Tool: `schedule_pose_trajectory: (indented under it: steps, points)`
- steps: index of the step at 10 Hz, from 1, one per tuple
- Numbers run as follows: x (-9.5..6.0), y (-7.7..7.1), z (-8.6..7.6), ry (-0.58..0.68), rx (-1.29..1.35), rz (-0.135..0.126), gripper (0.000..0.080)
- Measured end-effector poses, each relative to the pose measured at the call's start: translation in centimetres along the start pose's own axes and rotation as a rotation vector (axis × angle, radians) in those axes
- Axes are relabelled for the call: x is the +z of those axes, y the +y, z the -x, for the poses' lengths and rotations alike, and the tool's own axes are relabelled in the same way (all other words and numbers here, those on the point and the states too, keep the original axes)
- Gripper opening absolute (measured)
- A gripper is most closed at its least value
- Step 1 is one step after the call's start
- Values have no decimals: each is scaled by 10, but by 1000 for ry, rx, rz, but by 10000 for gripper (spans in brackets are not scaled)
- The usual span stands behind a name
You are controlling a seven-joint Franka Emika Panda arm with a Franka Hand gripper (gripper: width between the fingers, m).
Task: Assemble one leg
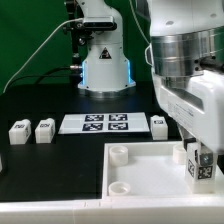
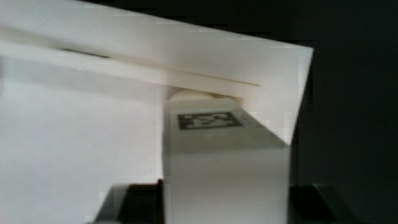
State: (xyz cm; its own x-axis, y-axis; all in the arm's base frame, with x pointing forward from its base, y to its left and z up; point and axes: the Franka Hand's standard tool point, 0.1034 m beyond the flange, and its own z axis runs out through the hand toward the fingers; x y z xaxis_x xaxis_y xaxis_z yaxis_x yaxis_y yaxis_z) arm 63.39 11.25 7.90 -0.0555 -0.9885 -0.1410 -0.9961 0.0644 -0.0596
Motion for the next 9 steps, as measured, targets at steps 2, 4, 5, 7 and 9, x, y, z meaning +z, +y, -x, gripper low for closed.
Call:
schedule_pose_trajectory:
  steps: [2,4,5,7,9]
  points:
    - [3,4,1,-19,210,-2,303]
    - [3,3,0,-18,385,-6,304]
    - [2,3,0,-13,383,-8,304]
    - [4,5,0,-12,347,-5,350]
    - [4,5,1,-12,341,-5,539]
